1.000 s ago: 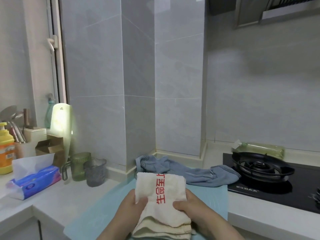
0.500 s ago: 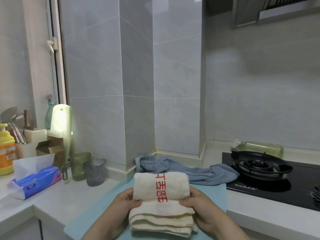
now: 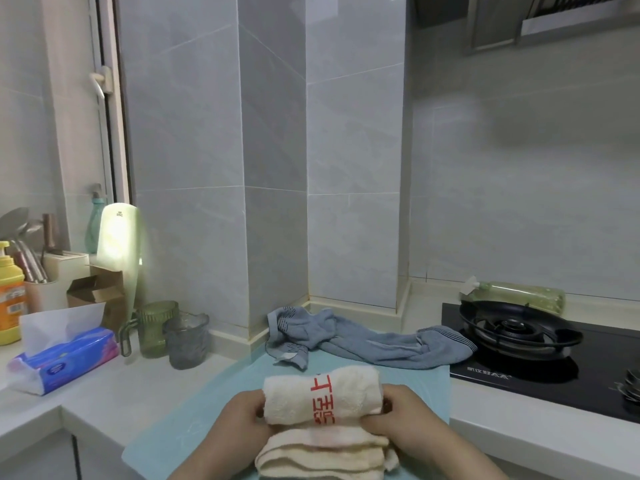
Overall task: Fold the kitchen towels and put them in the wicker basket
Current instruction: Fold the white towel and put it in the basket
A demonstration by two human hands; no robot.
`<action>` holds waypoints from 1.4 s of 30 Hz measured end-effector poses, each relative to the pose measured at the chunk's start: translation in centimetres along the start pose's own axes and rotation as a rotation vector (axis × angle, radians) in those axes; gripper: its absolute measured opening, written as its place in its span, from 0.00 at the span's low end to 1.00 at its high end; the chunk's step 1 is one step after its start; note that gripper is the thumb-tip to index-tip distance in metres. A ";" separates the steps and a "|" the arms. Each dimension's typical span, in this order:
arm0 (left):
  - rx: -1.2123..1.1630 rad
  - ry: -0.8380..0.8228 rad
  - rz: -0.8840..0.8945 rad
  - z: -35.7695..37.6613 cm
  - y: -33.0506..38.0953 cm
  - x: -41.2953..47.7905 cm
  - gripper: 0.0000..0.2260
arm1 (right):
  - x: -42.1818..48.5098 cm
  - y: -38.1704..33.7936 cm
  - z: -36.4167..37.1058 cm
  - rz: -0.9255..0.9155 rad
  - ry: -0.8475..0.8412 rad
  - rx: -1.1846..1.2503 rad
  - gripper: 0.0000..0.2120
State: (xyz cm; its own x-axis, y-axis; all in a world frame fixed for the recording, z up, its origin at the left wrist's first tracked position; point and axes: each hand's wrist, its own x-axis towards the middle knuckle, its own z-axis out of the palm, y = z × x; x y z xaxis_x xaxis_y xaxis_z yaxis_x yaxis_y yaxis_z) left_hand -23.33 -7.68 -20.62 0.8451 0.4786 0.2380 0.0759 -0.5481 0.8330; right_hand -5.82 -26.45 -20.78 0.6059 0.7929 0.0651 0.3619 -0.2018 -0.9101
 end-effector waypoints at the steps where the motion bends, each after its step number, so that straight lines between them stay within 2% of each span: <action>1: 0.052 0.021 0.020 -0.1 -0.4 0.0 0.20 | -0.1 0.3 -0.1 -0.036 0.047 -0.079 0.13; 4: 0.033 0.048 0.017 -0.2 -0.6 -0.1 0.20 | -0.4 0.8 0.1 -0.086 0.104 -0.027 0.18; 9: -0.102 0.151 -0.001 -0.3 -0.4 -0.9 0.28 | -0.8 0.8 0.8 -0.090 0.126 0.029 0.22; 12: -0.074 0.141 0.051 -0.3 -0.2 -1.2 0.23 | -1.5 0.3 0.4 -0.121 0.142 -0.031 0.23; 15: 0.009 0.099 0.084 -0.4 0.2 -1.5 0.18 | -2.1 -0.4 -0.4 -0.156 0.197 -0.158 0.36; 17: 0.057 0.100 0.080 -0.6 -0.1 -1.6 0.18 | -2.3 -1.0 -0.5 -0.228 0.201 -0.285 0.31; 19: 0.283 0.152 0.131 -0.7 -0.3 -1.8 0.23 | -2.4 -1.0 -0.4 -0.330 0.215 -0.368 0.20; 22: 0.627 0.234 0.381 -1.0 -0.8 -1.7 0.22 | -2.6 -0.4 -0.3 -0.393 0.217 -0.459 0.18; 25: 0.701 0.180 0.469 -1.1 -1.8 -1.7 0.21 | -2.9 0.5 -0.1 -0.412 0.201 -0.503 0.20; 28: 0.691 0.165 0.489 -0.7 -2.6 -1.7 0.22 | -3.4 0.8 0.1 -0.403 0.211 -0.458 0.14; 31: 0.682 0.149 0.464 -0.2 -2.9 -2.1 0.22 | -3.9 0.9 -0.2 -0.379 0.147 -0.437 0.10; 33: 0.626 0.141 0.419 -0.2 -3.1 -2.5 0.17 | -4.3 0.9 -0.1 -0.362 0.089 -0.431 0.06; 34: 0.556 0.115 0.369 -0.1 -2.9 -2.9 0.13 | -4.5 0.8 0.1 -0.337 0.087 -0.416 0.08; 36: 0.352 0.139 0.276 0.0 -2.0 -3.2 0.06 | -4.2 0.6 0.8 -0.280 0.164 -0.346 0.14; 39: 0.202 0.240 0.113 0.5 -0.7 -2.4 0.05 | -3.6 -0.1 2.0 -0.188 0.241 -0.366 0.13; 40: 0.191 0.211 0.053 0.6 -0.4 -2.2 0.06 | -3.5 -0.3 2.3 -0.152 0.233 -0.386 0.11; 41: 0.178 0.151 -0.021 0.6 -0.2 -2.2 0.15 | -3.5 -0.4 2.4 -0.100 0.211 -0.371 0.12; 42: 0.146 0.089 -0.097 0.6 -0.5 -2.1 0.24 | -3.6 -0.5 2.4 -0.018 0.173 -0.320 0.19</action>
State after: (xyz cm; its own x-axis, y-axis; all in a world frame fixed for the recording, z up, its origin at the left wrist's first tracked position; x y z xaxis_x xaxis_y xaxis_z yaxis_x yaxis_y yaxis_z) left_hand -24.84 -8.76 -21.85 0.7805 0.5893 0.2085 0.2366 -0.5871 0.7741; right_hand -9.89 -27.78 -21.50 0.6982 0.6946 0.1735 0.5606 -0.3797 -0.7359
